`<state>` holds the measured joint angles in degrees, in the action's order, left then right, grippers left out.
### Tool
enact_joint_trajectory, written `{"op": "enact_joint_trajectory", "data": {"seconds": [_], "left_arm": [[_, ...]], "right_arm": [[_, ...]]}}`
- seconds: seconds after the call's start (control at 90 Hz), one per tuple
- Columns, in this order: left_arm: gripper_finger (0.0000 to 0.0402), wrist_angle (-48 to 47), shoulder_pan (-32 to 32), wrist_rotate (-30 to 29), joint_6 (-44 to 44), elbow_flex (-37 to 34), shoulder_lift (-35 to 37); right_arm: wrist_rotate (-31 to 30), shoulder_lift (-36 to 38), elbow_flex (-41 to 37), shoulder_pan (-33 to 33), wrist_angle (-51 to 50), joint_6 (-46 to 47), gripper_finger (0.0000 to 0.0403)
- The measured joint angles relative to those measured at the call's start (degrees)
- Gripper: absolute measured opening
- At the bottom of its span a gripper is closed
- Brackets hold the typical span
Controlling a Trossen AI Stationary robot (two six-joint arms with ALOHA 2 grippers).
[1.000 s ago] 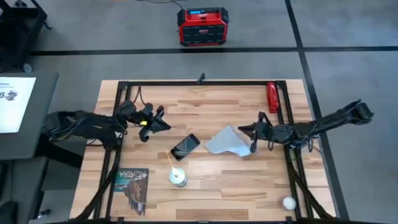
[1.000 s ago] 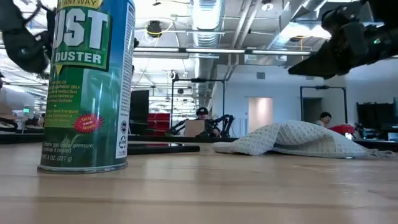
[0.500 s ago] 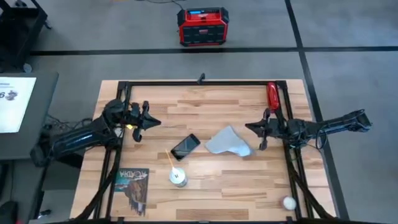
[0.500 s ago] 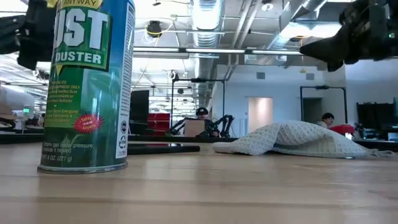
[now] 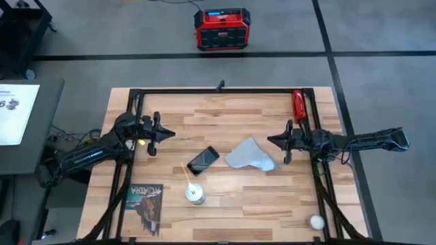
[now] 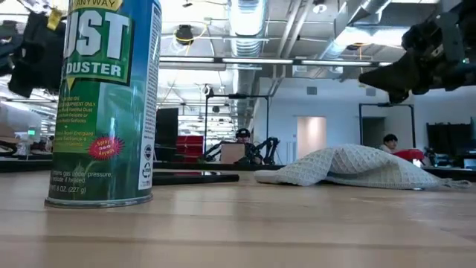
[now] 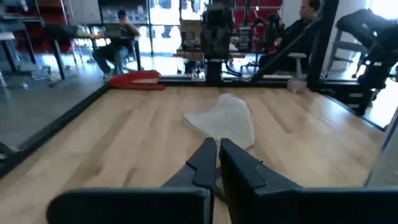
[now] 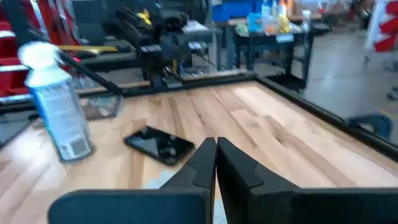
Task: Apply microfiber cloth
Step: Return to Home Position
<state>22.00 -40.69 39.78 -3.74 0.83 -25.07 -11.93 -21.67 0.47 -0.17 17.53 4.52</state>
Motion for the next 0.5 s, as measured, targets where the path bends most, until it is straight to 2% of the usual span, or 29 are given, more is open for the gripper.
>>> {"op": "enact_joint_trajectory", "data": {"seconds": [0.133,0.333,0.5], "left_arm": [[0.0000,-2.4,-1.1,1.3,-0.9,-0.1,3.5],[0.0000,-17.4,-2.4,2.0,-3.3,-0.2,12.1],[0.0000,-17.6,-2.4,1.4,-1.7,-0.3,17.4]], "right_arm": [[0.1,0.1,0.0,-0.3,-0.8,-0.2,0.0000],[0.1,2.0,-0.1,-0.3,-5.1,-0.3,0.0000],[-0.1,5.0,-0.1,-0.4,-10.7,0.3,0.0000]]}}
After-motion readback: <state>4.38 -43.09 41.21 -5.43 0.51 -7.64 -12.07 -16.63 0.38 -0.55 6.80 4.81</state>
